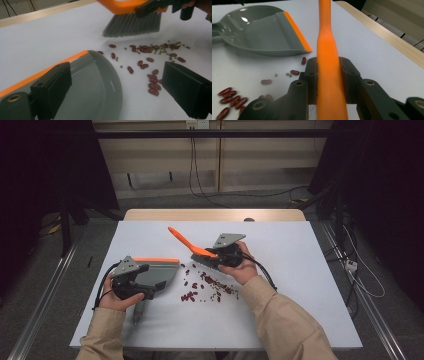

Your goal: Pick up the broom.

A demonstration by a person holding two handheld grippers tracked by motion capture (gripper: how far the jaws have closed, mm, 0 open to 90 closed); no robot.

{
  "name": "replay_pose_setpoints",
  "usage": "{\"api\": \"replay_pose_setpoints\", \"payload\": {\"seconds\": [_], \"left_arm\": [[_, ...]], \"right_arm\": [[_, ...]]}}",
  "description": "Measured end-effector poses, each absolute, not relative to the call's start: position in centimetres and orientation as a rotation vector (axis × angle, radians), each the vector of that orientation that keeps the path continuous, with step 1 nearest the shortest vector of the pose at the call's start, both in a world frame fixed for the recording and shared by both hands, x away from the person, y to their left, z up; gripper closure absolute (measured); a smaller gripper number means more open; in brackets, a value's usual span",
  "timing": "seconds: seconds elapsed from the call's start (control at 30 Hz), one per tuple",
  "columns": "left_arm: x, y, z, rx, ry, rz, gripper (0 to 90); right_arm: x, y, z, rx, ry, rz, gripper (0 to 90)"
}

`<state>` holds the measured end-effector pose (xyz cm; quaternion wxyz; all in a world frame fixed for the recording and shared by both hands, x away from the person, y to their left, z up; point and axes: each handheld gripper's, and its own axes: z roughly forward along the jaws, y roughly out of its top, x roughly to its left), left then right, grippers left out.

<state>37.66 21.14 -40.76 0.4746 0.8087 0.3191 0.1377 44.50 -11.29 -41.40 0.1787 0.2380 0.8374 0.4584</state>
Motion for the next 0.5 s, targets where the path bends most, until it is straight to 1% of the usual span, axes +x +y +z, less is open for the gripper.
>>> {"api": "replay_pose_setpoints", "payload": {"seconds": [0.27,0.37,0.5], "left_arm": [[37.7,21.6,-40.9,1.975,0.790,0.343,9.3],[37.7,22.0,-41.0,1.970,0.807,0.346,9.3],[37.8,22.6,-41.1,1.963,0.828,0.350,9.3]], "right_arm": [[47.8,-9.9,-42.8,0.622,2.371,1.279,71.3],[47.8,-9.5,-43.2,0.597,2.391,1.312,71.2],[46.9,-8.9,-43.1,0.499,2.440,1.279,71.0]]}}
